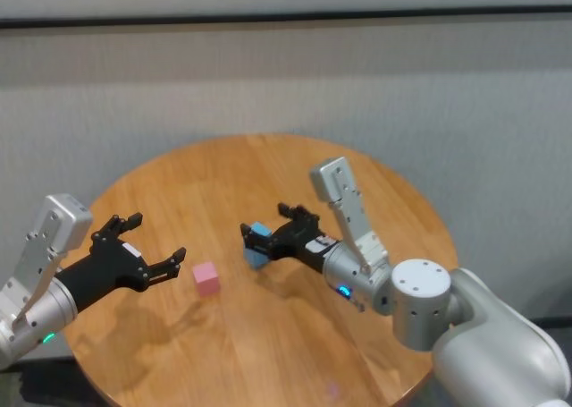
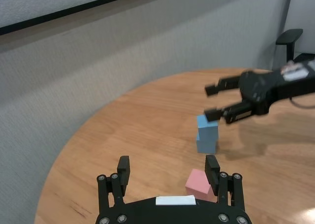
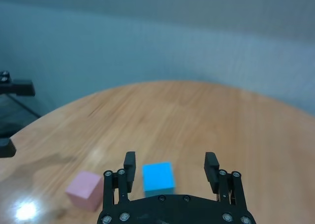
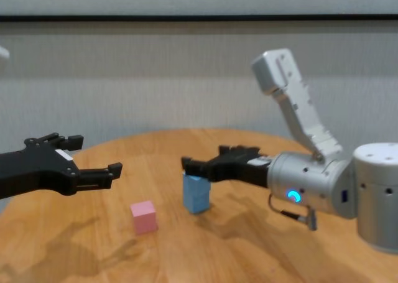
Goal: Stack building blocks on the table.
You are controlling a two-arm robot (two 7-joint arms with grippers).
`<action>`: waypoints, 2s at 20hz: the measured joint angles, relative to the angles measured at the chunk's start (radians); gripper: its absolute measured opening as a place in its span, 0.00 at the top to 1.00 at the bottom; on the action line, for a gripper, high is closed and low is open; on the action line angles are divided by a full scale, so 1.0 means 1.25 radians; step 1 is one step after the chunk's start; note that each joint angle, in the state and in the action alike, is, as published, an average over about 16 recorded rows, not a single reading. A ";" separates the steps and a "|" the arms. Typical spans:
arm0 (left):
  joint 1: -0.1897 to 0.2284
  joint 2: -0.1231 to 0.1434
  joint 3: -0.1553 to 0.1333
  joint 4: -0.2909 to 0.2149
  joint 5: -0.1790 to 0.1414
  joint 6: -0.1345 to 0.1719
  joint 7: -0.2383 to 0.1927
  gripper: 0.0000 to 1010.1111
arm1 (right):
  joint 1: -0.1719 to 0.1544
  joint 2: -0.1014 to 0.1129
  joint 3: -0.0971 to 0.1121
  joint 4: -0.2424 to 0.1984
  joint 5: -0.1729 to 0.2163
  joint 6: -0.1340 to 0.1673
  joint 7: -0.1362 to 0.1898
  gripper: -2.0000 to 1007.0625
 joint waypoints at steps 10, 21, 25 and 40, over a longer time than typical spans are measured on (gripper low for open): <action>0.000 0.000 0.000 0.000 0.000 0.000 0.000 0.01 | -0.101 0.101 0.054 -0.199 0.008 0.003 -0.036 0.02; -0.002 -0.002 0.003 0.005 -0.002 -0.003 -0.009 0.01 | -0.181 0.177 0.100 -0.272 -0.006 0.007 -0.069 0.01; -0.012 -0.007 0.014 0.021 -0.008 -0.010 -0.030 0.01 | -0.189 0.186 0.101 -0.270 -0.016 0.007 -0.074 0.01; -0.105 -0.041 0.084 0.158 -0.038 -0.054 -0.128 0.01 | -0.187 0.184 0.099 -0.266 -0.015 0.007 -0.071 0.01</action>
